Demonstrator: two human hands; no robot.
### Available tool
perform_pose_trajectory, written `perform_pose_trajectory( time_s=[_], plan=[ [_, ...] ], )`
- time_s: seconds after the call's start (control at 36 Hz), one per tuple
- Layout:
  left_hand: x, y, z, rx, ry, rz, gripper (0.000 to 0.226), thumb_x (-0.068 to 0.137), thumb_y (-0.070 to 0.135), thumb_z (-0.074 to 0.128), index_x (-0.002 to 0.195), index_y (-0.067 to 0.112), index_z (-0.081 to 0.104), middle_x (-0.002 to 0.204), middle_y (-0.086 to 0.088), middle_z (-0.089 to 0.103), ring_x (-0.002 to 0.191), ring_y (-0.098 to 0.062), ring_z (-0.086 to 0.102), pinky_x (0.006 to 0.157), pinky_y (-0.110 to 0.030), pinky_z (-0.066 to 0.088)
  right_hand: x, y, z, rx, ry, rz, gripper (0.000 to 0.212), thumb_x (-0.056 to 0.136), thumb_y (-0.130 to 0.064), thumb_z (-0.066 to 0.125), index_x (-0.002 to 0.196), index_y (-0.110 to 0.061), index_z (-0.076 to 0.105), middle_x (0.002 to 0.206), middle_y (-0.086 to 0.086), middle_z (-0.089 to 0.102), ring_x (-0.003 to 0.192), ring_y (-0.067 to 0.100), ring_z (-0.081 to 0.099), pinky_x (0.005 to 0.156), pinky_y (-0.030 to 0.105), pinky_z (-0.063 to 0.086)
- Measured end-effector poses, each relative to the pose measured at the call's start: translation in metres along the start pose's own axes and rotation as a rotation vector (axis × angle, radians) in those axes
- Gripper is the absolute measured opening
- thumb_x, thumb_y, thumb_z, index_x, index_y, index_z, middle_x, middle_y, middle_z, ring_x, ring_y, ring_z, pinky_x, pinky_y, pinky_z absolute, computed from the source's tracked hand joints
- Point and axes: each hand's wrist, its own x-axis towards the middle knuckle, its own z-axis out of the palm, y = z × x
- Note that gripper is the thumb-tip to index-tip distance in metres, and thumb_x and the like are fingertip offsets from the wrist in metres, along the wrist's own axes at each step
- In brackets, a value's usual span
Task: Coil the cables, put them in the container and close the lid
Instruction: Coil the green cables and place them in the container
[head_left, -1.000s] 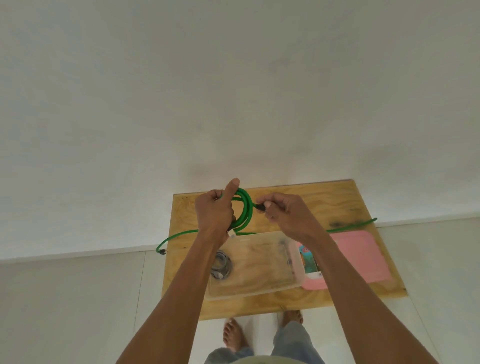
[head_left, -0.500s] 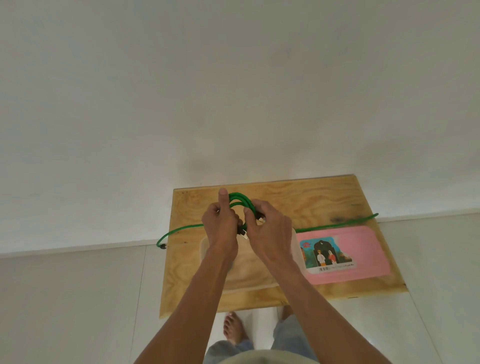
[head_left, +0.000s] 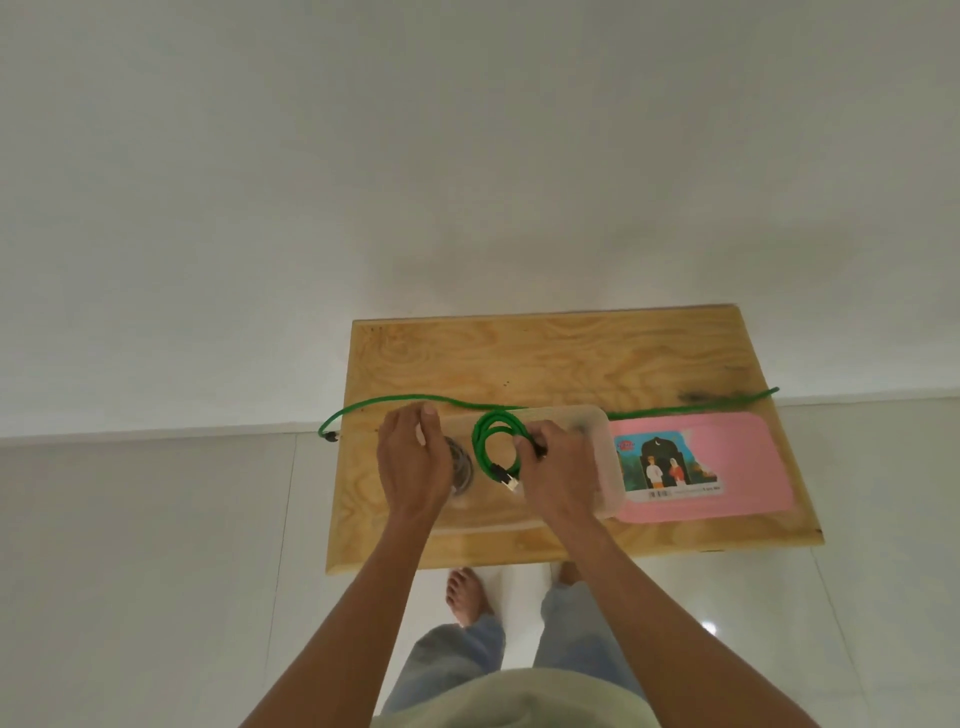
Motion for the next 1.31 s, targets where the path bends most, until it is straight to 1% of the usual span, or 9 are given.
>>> perform_pose_trajectory(
  time_s=[0.14, 0.22, 0.31, 0.44, 0.64, 0.83, 1.08, 1.19, 1.31],
  plan=[
    [-0.004, -0.035, 0.007, 0.196, -0.130, 0.086, 0.051, 0.102, 0.036, 0.033, 0.136, 0.006, 0.056, 0.145, -0.014, 0.052, 0.137, -0.030, 0.043, 0.112, -0.047, 0.037, 0.003, 0.017, 0.017, -0.085, -0.047, 0.105, 0.012, 0.092, -0.026, 0.065, 0.099, -0.017, 0.070, 0.088, 0.001, 0.074, 0.085, 0.023, 0.066, 0.068, 0.030, 0.047],
    [-0.007, -0.046, 0.009, 0.283, -0.226, 0.111, 0.059, 0.103, 0.041, 0.027, 0.148, 0.006, 0.044, 0.156, -0.013, 0.040, 0.146, -0.028, 0.032, 0.119, -0.040, 0.025, 0.010, 0.023, 0.027, -0.116, -0.062, 0.184, 0.012, 0.093, -0.027, 0.062, 0.100, -0.020, 0.068, 0.092, 0.002, 0.073, 0.089, 0.025, 0.065, 0.068, 0.030, 0.044],
    [-0.011, -0.055, 0.012, 0.299, -0.288, 0.118, 0.062, 0.104, 0.043, 0.024, 0.153, 0.007, 0.033, 0.161, -0.010, 0.031, 0.150, -0.024, 0.024, 0.121, -0.036, 0.021, 0.017, 0.029, 0.036, -0.133, -0.079, 0.247, 0.010, 0.094, -0.027, 0.060, 0.101, -0.021, 0.065, 0.095, 0.002, 0.072, 0.092, 0.026, 0.064, 0.068, 0.030, 0.042],
    [-0.015, -0.062, 0.016, 0.298, -0.295, 0.145, 0.065, 0.104, 0.046, 0.020, 0.156, 0.008, 0.026, 0.164, -0.008, 0.023, 0.152, -0.021, 0.019, 0.122, -0.034, 0.020, 0.021, 0.037, 0.049, -0.133, -0.112, 0.286, 0.013, 0.093, -0.026, 0.062, 0.105, -0.019, 0.063, 0.102, 0.006, 0.067, 0.099, 0.028, 0.060, 0.074, 0.028, 0.040],
    [-0.018, -0.064, 0.018, 0.293, -0.313, 0.151, 0.066, 0.104, 0.048, 0.019, 0.157, 0.009, 0.020, 0.166, -0.006, 0.016, 0.153, -0.018, 0.014, 0.122, -0.033, 0.018, 0.021, 0.031, 0.058, -0.112, -0.084, 0.284, 0.013, 0.091, -0.018, 0.065, 0.103, -0.011, 0.064, 0.102, 0.009, 0.068, 0.100, 0.030, 0.061, 0.081, 0.034, 0.047],
    [-0.019, -0.063, 0.017, 0.292, -0.318, 0.152, 0.065, 0.104, 0.046, 0.020, 0.157, 0.009, 0.019, 0.166, -0.007, 0.016, 0.153, -0.019, 0.014, 0.122, -0.033, 0.018, 0.022, 0.024, 0.050, -0.154, -0.107, 0.282, 0.024, 0.095, -0.025, 0.061, 0.113, -0.009, 0.066, 0.110, 0.009, 0.069, 0.109, 0.029, 0.059, 0.086, 0.033, 0.046],
    [-0.015, -0.057, 0.012, 0.338, -0.327, 0.152, 0.069, 0.102, 0.049, 0.020, 0.156, 0.007, 0.024, 0.165, -0.010, 0.021, 0.153, -0.023, 0.018, 0.121, -0.038, 0.021, 0.019, 0.013, 0.031, -0.077, -0.098, 0.266, 0.036, 0.095, -0.030, 0.062, 0.125, -0.011, 0.062, 0.118, 0.007, 0.068, 0.112, 0.025, 0.061, 0.093, 0.033, 0.047],
    [-0.007, -0.042, 0.008, 0.369, -0.318, 0.162, 0.072, 0.099, 0.051, 0.019, 0.155, 0.007, 0.027, 0.163, -0.011, 0.025, 0.152, -0.025, 0.020, 0.122, -0.040, 0.020, 0.020, 0.004, 0.016, -0.034, -0.090, 0.222, 0.034, 0.095, -0.027, 0.060, 0.125, -0.012, 0.061, 0.117, 0.006, 0.068, 0.110, 0.023, 0.061, 0.092, 0.034, 0.047],
    [0.004, -0.017, 0.010, 0.362, -0.293, 0.197, 0.064, 0.102, 0.045, 0.027, 0.154, 0.008, 0.031, 0.162, -0.011, 0.030, 0.150, -0.026, 0.024, 0.121, -0.041, 0.021, 0.025, -0.006, -0.005, 0.031, -0.076, 0.169, 0.032, 0.094, -0.025, 0.061, 0.123, -0.013, 0.062, 0.112, 0.004, 0.069, 0.103, 0.021, 0.064, 0.089, 0.031, 0.049]
  ],
)
